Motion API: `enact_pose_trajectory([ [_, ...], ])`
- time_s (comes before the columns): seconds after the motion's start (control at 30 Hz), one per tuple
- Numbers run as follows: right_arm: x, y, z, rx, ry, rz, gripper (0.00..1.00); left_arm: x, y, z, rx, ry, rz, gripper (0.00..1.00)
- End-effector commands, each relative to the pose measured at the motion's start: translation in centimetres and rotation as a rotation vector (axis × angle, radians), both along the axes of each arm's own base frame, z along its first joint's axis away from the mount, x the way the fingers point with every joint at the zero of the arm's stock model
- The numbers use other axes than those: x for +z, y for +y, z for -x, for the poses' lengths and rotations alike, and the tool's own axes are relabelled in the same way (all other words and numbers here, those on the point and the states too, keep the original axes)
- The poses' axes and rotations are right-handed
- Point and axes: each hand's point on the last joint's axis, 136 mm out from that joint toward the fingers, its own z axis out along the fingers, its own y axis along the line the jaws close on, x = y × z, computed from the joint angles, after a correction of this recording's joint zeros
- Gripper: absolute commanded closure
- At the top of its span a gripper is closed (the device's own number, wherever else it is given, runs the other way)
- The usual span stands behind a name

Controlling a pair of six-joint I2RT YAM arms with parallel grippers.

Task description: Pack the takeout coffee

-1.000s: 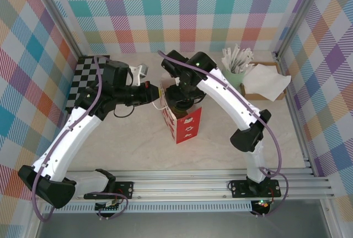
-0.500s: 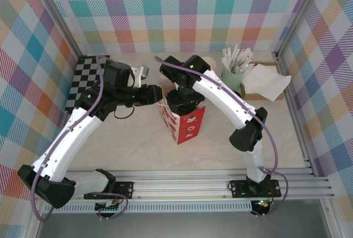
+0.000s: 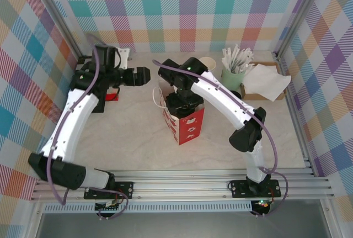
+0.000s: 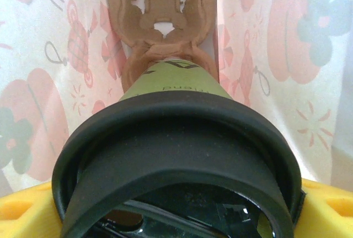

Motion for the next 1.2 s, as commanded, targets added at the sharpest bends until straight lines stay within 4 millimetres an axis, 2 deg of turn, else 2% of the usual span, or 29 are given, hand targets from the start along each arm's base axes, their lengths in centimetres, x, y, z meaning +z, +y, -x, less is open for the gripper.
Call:
enact_pose_trajectory([
  [0.0,0.9,-0.6,1.7,0.028,0.037,-0.017,0.50,2.0,-3.2,-0.8,-0.254,-0.095,0.025,0.15],
  [0.2,0.4,-2.3,3.5,0.057,0.093,0.019,0.50,-0.9,-6.0,-1.8,-0.419,-0.027,0.000,0.19],
  [0.33,0.4,-2.6,3.7,0.059,0.094,0.022,0.51,-2.8,-7.6,-1.7,-0.499,0.008,-0.032,0.20],
  [0.5,0.1,-2.1,3.5,0.060,0.096,0.006,0.51,-2.1,-9.8,-0.2,-0.636,0.026,0.086,0.20],
  [0.57,-0.1,-2.1,3.6,0.060,0.100,0.010,0.52,-2.1,-10.1,0.5,-0.672,0.035,0.108,0.20],
  [0.7,-0.5,-2.4,3.6,0.048,0.105,0.025,0.52,-3.5,-10.2,1.5,-0.709,0.078,0.085,0.20],
  [0.77,-0.7,-2.5,3.5,0.028,0.111,0.028,0.52,-4.6,-10.2,1.2,-0.693,0.086,0.047,0.21],
  [0.83,-0.7,-2.5,3.5,0.013,0.115,0.028,0.52,-5.6,-10.1,0.0,-0.642,0.078,-0.008,0.23],
  [1.0,-0.6,-2.1,4.0,0.005,0.139,0.002,0.52,-6.6,-10.9,-1.5,-0.627,0.082,-0.041,0.35],
  [1.17,-0.5,-2.2,4.0,0.006,0.139,0.004,0.52,-6.3,-11.2,-2.1,-0.610,0.058,-0.041,0.65],
])
